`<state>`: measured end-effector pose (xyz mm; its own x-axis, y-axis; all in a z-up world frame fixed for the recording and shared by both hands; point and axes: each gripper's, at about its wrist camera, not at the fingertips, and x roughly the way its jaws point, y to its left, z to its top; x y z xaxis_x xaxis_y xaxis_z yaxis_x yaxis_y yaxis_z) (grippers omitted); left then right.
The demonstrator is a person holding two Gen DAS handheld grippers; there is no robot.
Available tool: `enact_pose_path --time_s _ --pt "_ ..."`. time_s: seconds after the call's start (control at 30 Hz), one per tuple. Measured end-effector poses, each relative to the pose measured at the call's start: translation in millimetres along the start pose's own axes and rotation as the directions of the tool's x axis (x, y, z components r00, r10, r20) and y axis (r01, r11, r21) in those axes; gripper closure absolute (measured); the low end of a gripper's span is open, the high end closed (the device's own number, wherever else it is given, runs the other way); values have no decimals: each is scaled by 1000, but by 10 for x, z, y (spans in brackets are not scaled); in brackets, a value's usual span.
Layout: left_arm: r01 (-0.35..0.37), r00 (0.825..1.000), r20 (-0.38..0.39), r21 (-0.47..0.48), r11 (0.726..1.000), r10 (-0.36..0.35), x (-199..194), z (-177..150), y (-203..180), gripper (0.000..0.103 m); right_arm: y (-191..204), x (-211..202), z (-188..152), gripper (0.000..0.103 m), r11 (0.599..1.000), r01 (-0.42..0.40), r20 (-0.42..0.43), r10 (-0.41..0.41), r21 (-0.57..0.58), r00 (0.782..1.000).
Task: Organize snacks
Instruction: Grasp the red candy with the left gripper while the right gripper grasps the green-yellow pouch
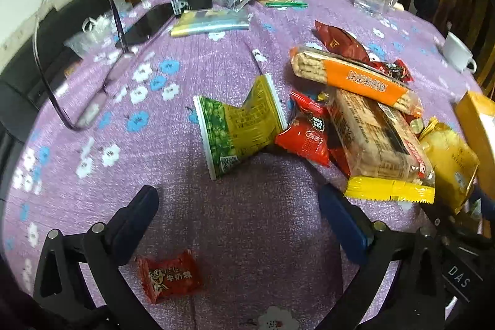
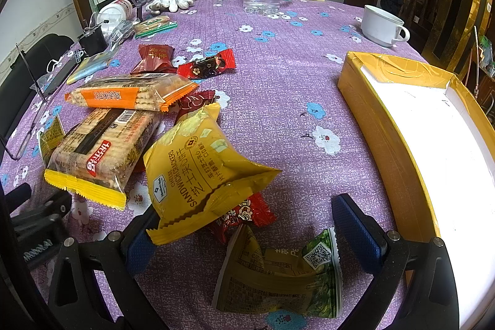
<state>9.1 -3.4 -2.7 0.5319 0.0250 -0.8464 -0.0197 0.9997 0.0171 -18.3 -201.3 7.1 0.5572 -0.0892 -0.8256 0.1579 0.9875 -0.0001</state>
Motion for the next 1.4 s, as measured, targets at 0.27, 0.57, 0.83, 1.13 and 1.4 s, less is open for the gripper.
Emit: enact_pose_path --time_s 0.27,0.57,0.83,1.13,1.4 --pt "-18 1000 9 -57 998 18 15 21 2 0 26 4 -6 0 1000 12 1 -12 12 1000" --pt "-53 997 50 -114 992 59 42 42 -13 0 16 21 12 0 1000 14 0 -14 17 1000" --pt "-52 997 50 -116 992 58 41 43 -8 0 15 20 12 0 1000 13 1 -13 17 1000" --pt "-52 997 49 -116 992 58 41 45 -7 0 54 1 51 0 1000 -15 -101 13 -14 995" --pt "-55 997 49 -113 992 60 55 54 1 0 1 -166 -21 4 994 -95 -236 79 -57 969"
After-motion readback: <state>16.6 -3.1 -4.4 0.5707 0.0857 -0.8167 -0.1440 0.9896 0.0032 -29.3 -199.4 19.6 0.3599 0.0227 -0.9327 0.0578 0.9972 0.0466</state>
